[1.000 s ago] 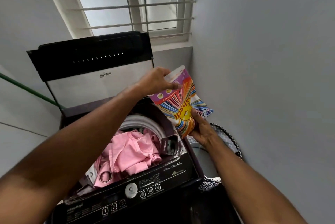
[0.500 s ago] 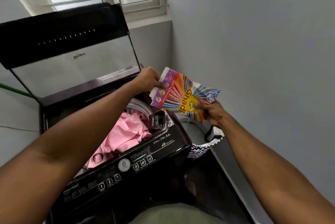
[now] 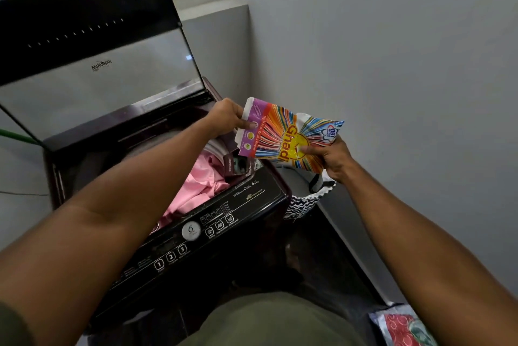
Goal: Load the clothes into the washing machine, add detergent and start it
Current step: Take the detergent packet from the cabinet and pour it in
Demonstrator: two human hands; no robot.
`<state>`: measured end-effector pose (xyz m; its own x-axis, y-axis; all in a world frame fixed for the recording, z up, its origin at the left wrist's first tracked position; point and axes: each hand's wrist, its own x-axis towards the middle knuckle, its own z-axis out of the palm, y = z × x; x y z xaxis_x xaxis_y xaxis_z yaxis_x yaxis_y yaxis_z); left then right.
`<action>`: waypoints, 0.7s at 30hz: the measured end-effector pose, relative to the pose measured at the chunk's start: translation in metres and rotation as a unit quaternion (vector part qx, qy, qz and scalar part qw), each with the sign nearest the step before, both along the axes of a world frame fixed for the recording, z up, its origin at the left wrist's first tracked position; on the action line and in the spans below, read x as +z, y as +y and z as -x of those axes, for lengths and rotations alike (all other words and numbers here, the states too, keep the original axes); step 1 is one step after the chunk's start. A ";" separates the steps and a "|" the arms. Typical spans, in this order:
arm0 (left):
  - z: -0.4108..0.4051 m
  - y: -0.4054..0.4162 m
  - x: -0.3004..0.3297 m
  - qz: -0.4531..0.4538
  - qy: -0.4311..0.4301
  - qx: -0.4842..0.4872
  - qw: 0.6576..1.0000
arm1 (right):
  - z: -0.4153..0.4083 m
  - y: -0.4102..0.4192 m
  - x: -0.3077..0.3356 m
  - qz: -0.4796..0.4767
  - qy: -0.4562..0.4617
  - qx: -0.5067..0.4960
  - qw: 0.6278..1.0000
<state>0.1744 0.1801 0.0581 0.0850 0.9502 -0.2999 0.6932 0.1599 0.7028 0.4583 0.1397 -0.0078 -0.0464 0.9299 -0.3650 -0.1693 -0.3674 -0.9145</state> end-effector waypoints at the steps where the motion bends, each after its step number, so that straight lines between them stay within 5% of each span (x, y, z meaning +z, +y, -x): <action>1: 0.001 -0.002 -0.003 0.001 -0.001 0.001 1.000 | -0.001 -0.001 -0.001 0.001 -0.005 0.001 1.000; 21: 0.015 -0.014 -0.024 -0.011 -0.036 0.015 0.999 | -0.007 0.018 0.014 -0.042 -0.101 0.053 0.993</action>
<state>0.1591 0.1658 0.0338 0.0770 0.9592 -0.2721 0.6353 0.1631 0.7549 0.4652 0.1581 0.0066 -0.0781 0.9512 -0.2987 0.0568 -0.2948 -0.9539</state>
